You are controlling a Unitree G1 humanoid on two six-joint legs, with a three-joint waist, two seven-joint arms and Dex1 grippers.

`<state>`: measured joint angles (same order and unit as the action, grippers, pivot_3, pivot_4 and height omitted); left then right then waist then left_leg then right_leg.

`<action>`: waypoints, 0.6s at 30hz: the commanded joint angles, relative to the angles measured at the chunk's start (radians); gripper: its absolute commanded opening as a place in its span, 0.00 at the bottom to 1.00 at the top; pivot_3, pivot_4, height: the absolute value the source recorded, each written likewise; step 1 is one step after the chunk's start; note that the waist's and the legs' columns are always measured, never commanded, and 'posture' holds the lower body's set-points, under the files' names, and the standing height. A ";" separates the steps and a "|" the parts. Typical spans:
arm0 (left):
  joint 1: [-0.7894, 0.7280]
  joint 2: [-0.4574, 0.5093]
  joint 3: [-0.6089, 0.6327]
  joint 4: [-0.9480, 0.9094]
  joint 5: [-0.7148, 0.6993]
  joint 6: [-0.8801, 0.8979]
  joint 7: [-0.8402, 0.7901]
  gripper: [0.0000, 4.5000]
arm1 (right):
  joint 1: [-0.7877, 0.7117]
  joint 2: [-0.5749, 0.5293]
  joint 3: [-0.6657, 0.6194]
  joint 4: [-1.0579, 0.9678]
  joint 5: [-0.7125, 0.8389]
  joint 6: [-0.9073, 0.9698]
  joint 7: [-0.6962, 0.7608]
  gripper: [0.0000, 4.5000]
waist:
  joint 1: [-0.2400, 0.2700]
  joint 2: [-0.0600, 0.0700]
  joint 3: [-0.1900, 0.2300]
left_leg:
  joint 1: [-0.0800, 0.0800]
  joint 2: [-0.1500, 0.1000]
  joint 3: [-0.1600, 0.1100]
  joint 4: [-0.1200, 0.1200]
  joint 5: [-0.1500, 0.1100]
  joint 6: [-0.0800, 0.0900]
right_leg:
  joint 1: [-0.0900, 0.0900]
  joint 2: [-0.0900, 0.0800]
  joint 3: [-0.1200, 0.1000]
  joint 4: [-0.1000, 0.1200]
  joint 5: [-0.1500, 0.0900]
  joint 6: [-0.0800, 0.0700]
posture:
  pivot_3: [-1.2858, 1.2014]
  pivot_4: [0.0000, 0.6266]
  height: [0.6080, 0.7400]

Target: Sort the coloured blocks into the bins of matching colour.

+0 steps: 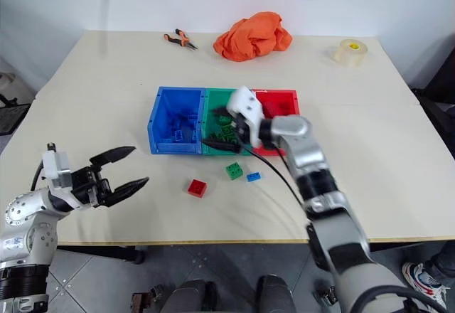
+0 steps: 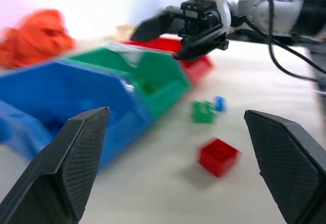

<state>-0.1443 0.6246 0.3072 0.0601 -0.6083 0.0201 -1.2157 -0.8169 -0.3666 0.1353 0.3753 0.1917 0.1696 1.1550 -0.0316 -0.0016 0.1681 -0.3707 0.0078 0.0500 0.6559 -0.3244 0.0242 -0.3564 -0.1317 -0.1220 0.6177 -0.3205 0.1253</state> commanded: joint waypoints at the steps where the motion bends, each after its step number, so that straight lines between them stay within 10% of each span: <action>1: -0.012 0.048 -0.047 0.034 0.036 -0.024 -0.099 1.00 | 0.118 -0.153 -0.051 -0.209 0.070 0.084 0.092 0.99 | 0.004 0.000 0.000 | 0.000 0.000 0.000 0.000 0.000 0.000 | 0.000 0.000 0.000 -0.002 0.000 0.000 | 0.52 0.24 1.00; 9: -0.146 0.069 -0.092 0.279 0.089 -0.117 -0.232 1.00 | 0.422 -0.448 -0.180 -0.264 0.090 0.066 0.158 0.99 | 0.015 0.000 0.000 | 0.001 0.002 0.010 -0.002 0.000 0.000 | 0.002 0.000 -0.010 -0.012 0.000 0.000 | 0.52 0.24 1.00; 18: -0.178 0.077 -0.075 0.322 0.078 -0.122 -0.267 1.00 | 0.525 -0.528 -0.252 -0.291 0.109 0.080 0.127 0.99 | 0.009 0.000 0.000 | 0.002 0.004 0.016 -0.002 0.000 0.001 | 0.001 0.000 -0.010 -0.014 0.000 0.000 | 0.52 0.24 1.00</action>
<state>-0.3156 0.6870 0.2093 0.4070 -0.5185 -0.0991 -1.4794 -0.2868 -0.8857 -0.0949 0.1155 0.2798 0.2470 1.2914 -0.0229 -0.0014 0.1684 -0.3683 0.0116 0.0657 0.6542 -0.3244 0.0249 -0.3550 -0.1314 -0.1325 0.6044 -0.3206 0.1253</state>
